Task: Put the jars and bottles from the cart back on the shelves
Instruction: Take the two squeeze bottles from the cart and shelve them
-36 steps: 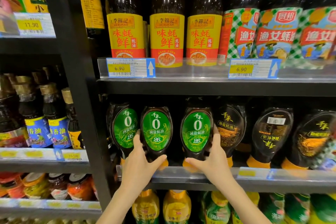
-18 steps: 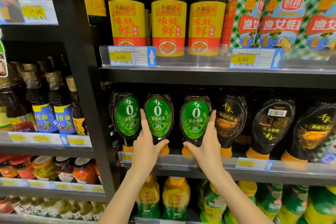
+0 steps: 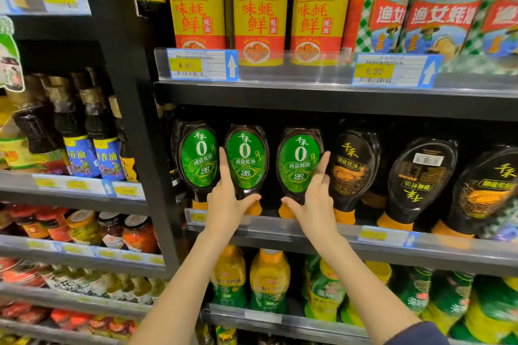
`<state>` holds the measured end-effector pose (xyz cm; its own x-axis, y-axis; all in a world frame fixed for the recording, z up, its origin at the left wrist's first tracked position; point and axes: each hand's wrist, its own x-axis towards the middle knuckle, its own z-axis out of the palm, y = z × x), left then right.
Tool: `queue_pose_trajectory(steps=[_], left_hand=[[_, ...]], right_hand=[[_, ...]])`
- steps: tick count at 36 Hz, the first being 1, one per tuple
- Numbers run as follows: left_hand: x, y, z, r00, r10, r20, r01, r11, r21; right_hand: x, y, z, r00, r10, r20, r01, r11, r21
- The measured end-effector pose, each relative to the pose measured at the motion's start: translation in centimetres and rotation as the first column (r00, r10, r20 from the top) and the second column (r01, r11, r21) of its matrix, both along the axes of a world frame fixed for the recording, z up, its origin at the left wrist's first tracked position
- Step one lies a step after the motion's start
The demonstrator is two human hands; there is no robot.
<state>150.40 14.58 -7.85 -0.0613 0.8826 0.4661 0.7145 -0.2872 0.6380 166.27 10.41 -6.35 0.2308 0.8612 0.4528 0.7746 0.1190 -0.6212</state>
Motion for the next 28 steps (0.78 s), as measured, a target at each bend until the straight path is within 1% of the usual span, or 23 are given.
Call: queue_pose_trajectory(steps=[4,11,23,28], left_hand=[[0.2,-0.1,0.2,1.0,0.026,-0.015,-0.026,1.0,-0.011],[0.7,-0.4,-0.1,0.998,0.061,0.014,-0.061,0.998,0.01],[0.6,-0.3,-0.2,0.999,0.019,0.028,-0.019,1.0,0.007],[0.3,-0.8,0.1,0.999,-0.018,0.048,0.018,1.0,-0.016]], right_hand=[[0.0,0.0,-0.1,1.0,-0.003,-0.007,0.003,1.0,0.013],[-0.3,-0.2,-0.3,0.999,-0.039,-0.008,0.039,0.999,0.02],[-0.8,-0.4,-0.1,0.996,-0.074,-0.049,0.074,0.997,0.004],[-1.0,-0.8,0.4,0.996,-0.085,-0.022,0.084,0.996,-0.03]])
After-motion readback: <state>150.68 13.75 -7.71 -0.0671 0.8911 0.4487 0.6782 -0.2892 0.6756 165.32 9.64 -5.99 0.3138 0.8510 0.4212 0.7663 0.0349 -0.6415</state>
